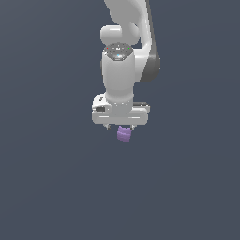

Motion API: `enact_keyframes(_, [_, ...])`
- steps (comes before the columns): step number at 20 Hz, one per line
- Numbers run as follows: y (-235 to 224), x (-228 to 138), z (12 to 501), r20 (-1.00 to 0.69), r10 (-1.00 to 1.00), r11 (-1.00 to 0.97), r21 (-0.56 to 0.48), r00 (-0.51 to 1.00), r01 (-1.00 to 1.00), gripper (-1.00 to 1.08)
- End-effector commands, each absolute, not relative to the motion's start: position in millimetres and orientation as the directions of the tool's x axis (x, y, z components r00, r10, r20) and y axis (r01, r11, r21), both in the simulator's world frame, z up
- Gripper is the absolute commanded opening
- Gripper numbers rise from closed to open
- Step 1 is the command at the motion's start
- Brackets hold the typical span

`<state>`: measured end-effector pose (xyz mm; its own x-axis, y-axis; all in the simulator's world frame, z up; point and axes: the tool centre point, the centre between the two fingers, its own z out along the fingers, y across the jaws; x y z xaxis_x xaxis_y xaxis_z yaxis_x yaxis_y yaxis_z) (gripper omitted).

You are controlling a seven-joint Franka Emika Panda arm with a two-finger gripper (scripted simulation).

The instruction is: Pick up the object and move it to a goal position.

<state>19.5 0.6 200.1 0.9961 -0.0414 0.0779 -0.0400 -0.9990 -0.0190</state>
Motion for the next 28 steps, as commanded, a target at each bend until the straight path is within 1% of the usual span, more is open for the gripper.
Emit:
enact_keyframes(1, [1, 19, 200, 0.078, -0.041, -0.999, -0.019, 0.996, -0.04, 1.0])
enact_keyframes(4, [-6, 18, 199, 0.072, -0.047, -0.999, -0.017, 0.996, -0.046, 1.0])
enact_keyframes(9, [-30, 14, 196, 0.051, -0.07, -0.998, -0.012, 0.996, -0.069, 1.0])
enact_keyframes(16, [-30, 14, 195, 0.05, -0.055, -0.998, -0.01, 0.997, -0.055, 1.0])
enact_keyframes(22, [-28, 11, 189, 0.047, 0.011, -1.0, -0.005, 0.999, 0.012, 1.0])
enact_keyframes(28, [-24, 6, 180, 0.041, 0.128, -0.992, 0.003, 0.991, 0.128, 1.0])
